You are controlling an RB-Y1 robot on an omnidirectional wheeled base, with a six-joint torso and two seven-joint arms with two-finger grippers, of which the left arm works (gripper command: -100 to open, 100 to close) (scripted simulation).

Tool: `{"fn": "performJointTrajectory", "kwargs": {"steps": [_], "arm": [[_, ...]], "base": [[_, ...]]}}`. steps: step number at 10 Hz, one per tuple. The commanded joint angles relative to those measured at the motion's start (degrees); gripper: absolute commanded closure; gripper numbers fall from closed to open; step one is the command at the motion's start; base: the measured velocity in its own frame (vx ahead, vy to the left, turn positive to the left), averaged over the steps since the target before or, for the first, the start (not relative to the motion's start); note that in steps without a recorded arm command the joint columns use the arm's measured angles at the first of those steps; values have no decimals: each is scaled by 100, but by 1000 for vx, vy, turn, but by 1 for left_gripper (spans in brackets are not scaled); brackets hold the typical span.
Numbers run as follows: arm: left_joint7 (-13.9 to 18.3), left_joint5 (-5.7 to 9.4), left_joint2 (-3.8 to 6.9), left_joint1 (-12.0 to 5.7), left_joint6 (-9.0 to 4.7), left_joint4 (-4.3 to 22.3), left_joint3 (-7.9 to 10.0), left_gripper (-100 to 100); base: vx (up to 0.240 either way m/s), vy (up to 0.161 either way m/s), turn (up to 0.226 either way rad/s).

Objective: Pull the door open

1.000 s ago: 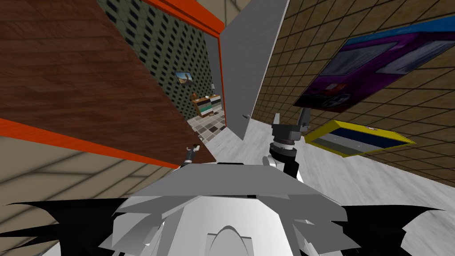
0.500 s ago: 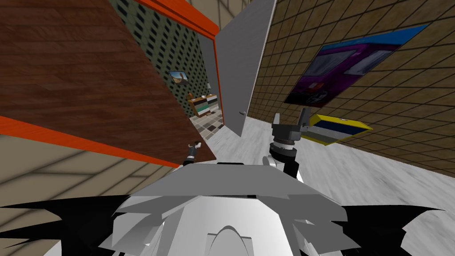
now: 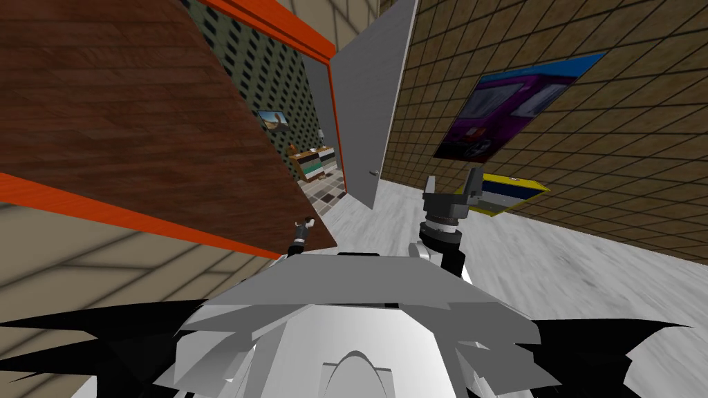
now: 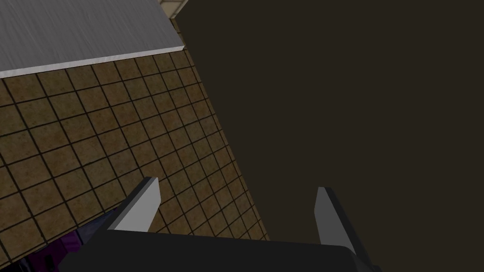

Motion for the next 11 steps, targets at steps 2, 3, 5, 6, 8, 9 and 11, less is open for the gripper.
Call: {"fn": "performJointTrajectory", "kwargs": {"steps": [2,3,5,6,8,9,11], "arm": [[-26,12,-13,20,103,-138,0,100],[-1,-23,-12,37,120,-156,-23,100],[34,-56,3,47,96,-154,-36,100],[61,-82,14,55,76,-152,-47,100],[121,-139,39,71,34,-149,-70,100],[150,-167,51,80,13,-147,-82,100],[203,-217,74,95,-24,-144,-103,100]], "base": [[-135,42,-65],[-135,14,-132],[-187,27,-108],[-213,58,-144],[-205,60,-161],[-203,74,-151],[-213,68,-142]]}}
